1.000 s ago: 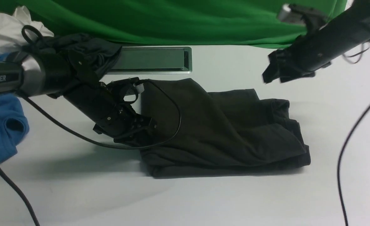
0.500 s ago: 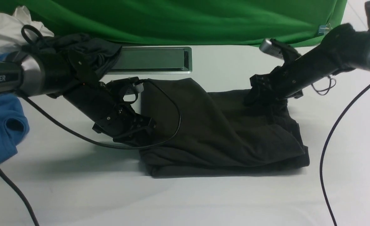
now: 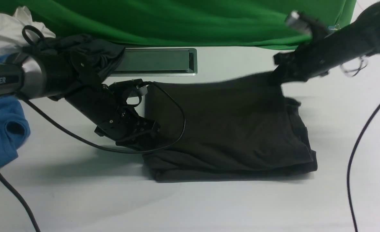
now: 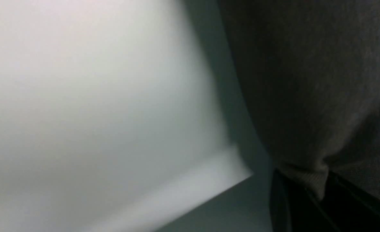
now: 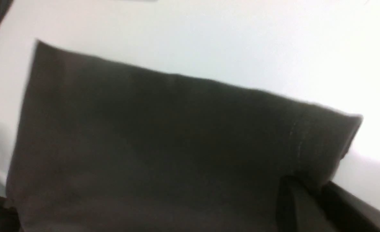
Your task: Fold a long-sleeved shirt on a white desktop.
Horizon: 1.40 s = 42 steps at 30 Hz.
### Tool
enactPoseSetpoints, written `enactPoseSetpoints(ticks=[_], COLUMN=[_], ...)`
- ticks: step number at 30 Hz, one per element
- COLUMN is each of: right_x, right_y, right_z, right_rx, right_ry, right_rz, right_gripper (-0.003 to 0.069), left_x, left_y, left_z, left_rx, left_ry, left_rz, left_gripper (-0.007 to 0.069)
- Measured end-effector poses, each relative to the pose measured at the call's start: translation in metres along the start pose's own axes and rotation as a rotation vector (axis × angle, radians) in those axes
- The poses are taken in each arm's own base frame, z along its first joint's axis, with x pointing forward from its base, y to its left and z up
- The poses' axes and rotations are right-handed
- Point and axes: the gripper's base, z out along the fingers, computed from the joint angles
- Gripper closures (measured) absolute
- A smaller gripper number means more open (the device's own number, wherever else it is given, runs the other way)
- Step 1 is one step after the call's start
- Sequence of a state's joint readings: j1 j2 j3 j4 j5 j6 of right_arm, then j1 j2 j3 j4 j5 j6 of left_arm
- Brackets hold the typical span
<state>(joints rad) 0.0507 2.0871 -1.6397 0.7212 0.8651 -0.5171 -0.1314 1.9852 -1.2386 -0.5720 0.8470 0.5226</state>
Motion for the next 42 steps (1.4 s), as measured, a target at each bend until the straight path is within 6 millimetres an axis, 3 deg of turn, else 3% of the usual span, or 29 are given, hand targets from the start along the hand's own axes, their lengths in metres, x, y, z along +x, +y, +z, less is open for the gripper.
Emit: enactPoseSetpoints(ticks=[4, 10, 16, 19, 22, 23, 24, 26, 27, 29, 32, 33, 36, 38, 39, 40, 42], right_x=[-0.003, 0.001, -0.001, -0.009, -0.018, -0.019, -0.021, -0.021, -0.019, -0.015, 0.001, 0.007, 0.034, 0.047, 0.066, 0.072, 0.113], right_y=[-0.003, -0.018, -0.023, -0.010, 0.011, 0.015, 0.030, 0.041, 0.054, 0.067, 0.091, 0.095, 0.108, 0.109, 0.113, 0.114, 0.112], right_z=[-0.008, 0.012, 0.015, -0.009, -0.049, -0.055, -0.085, -0.105, -0.132, -0.158, -0.202, -0.210, -0.237, -0.239, -0.246, -0.247, -0.244], right_rx=[0.045, 0.103, 0.139, 0.149, 0.173, 0.178, 0.198, 0.216, 0.240, 0.258, 0.284, 0.288, 0.298, 0.303, 0.308, 0.310, 0.326], right_ry=[-0.016, -0.006, -0.032, -0.072, -0.138, -0.148, -0.189, -0.219, -0.254, -0.278, -0.327, -0.337, -0.394, -0.412, -0.460, -0.474, -0.573], right_rz=[-0.049, -0.108, -0.126, -0.164, -0.227, -0.236, -0.258, -0.269, -0.278, -0.276, -0.265, -0.249, -0.224, -0.213, -0.210, -0.209, -0.214], right_gripper=[0.0638, 0.0607, 0.0429, 0.0288, 0.0250, 0.0249, 0.0260, 0.0281, 0.0326, 0.0412, 0.0583, 0.0604, 0.0634, 0.0637, 0.0638, 0.0638, 0.0640], left_x=[0.000, 0.000, 0.000, -0.001, -0.003, -0.003, -0.005, -0.005, -0.005, -0.006, -0.010, -0.011, -0.007, -0.002, 0.006, 0.010, 0.031], left_y=[0.000, 0.000, 0.001, 0.000, -0.003, -0.004, -0.009, -0.012, -0.018, -0.025, -0.045, -0.050, -0.072, -0.080, -0.088, -0.091, -0.106], left_z=[0.000, 0.000, 0.000, -0.005, -0.016, -0.020, -0.035, -0.045, -0.061, -0.079, -0.125, -0.137, -0.176, -0.190, -0.201, -0.206, -0.228], left_rx=[-0.002, -0.004, -0.009, -0.023, -0.052, -0.056, -0.079, -0.091, -0.114, -0.132, -0.148, -0.148, -0.129, -0.116, -0.098, -0.091, -0.074], left_ry=[0.001, 0.000, 0.000, -0.015, -0.050, -0.062, -0.109, -0.137, -0.182, -0.230, -0.365, -0.402, -0.496, -0.520, -0.525, -0.524, -0.526], left_rz=[0.002, 0.000, -0.015, -0.004, 0.026, 0.031, 0.040, 0.044, 0.055, 0.078, 0.142, 0.160, 0.211, 0.225, 0.239, 0.246, 0.283], left_gripper=[0.0575, 0.0575, 0.0531, 0.0440, 0.0306, 0.0285, 0.0174, 0.0118, 0.0030, -0.0024, -0.0062, -0.0065, -0.0069, -0.0069, -0.0066, -0.0064, -0.0013])
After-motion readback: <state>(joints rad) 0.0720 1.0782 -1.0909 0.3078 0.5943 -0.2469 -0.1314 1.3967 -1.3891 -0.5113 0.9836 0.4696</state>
